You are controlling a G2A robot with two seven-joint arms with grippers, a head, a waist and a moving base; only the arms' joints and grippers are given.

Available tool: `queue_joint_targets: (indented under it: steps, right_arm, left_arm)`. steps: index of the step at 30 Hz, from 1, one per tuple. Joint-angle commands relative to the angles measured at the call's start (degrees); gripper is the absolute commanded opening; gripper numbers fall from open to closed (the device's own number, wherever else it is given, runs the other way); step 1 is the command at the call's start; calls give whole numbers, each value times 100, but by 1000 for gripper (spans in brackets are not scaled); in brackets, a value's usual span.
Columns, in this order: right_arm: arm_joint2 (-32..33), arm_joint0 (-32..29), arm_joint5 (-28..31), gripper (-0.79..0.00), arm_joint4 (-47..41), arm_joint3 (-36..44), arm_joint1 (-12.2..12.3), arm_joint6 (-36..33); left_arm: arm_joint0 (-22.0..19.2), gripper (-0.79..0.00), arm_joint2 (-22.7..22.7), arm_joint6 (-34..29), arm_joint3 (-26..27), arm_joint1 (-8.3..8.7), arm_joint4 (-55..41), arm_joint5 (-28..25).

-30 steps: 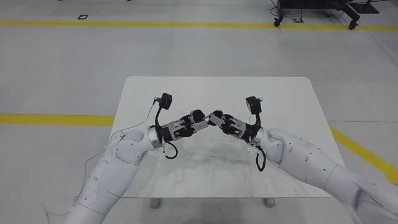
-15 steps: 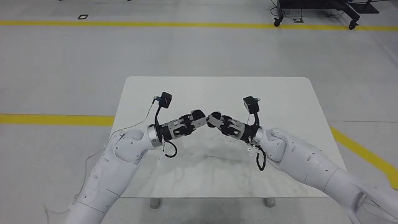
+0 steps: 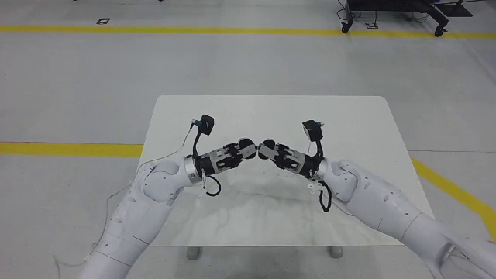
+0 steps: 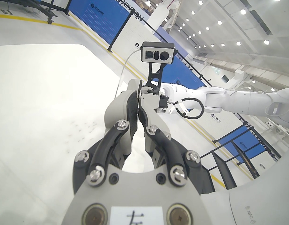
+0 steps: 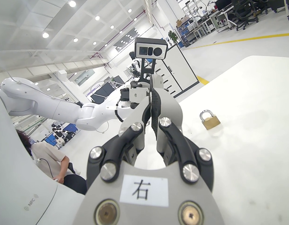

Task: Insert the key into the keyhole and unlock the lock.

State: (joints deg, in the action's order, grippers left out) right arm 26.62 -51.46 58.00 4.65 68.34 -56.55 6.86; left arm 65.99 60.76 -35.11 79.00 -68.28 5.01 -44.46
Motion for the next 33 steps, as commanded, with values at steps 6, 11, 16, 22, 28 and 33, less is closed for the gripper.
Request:
queue_joint_targets:
  steps: [6, 11, 16, 22, 28, 33]
  right_arm:
    - [185, -112, 0, 0, -50, -21, -50, -235]
    - [185, -112, 0, 0, -50, -21, -50, -235]
    - [185, -112, 0, 0, -50, -21, -50, -235]
    - [185, -112, 0, 0, -50, -21, -50, -235]
    - [445, -126, -224, 0, 544, -21, 113, -1205]
    - [701, -299, -329, 0, 582, 285, 249, -1607]
  left_arm:
    - [38, -785, 66, 173, 48, 23, 204, -28]
    - [82, -785, 178, 233, 78, 56, 223, -41]
    - [116, -785, 288, 201, 111, 96, 194, -47]
    - [52, -785, 258, -402, 105, 159, 204, -82]
    - [-37, -785, 205, -876, 133, 217, 376, -130]
    - [-41, -785, 141, -954, 170, 240, 473, -197]
